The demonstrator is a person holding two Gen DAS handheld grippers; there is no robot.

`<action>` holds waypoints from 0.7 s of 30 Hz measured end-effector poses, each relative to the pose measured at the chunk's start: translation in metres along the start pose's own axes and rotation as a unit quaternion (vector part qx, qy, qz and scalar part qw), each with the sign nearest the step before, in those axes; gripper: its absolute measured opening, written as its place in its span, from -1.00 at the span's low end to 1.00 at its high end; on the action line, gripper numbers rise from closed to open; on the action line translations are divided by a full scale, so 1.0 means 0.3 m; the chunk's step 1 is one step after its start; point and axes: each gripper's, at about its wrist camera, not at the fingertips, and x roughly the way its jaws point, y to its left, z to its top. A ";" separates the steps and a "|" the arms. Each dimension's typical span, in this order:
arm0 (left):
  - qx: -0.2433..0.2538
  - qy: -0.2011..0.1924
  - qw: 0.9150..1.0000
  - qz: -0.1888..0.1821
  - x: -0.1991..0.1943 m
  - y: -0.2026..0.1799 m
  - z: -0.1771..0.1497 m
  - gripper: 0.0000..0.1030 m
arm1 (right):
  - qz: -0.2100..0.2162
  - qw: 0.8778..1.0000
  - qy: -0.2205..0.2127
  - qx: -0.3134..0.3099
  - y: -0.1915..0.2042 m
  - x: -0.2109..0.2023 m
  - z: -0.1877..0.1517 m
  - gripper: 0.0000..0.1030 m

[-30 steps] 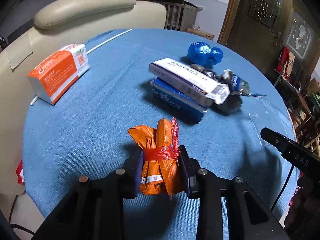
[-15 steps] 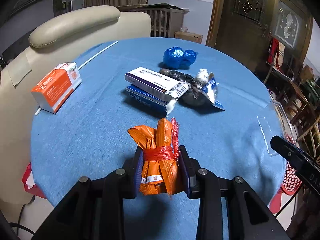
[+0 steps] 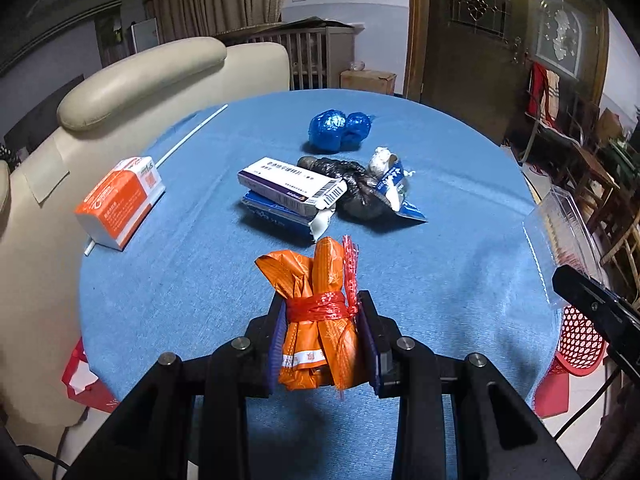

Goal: Collect trash
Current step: 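Carry the orange bundle and clear tray over the red wastebasket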

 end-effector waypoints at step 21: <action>0.019 -0.004 1.000 -0.007 0.007 -0.065 0.008 -0.33 | -0.008 1.000 -0.014 0.012 -0.052 -0.054 -0.013 0.06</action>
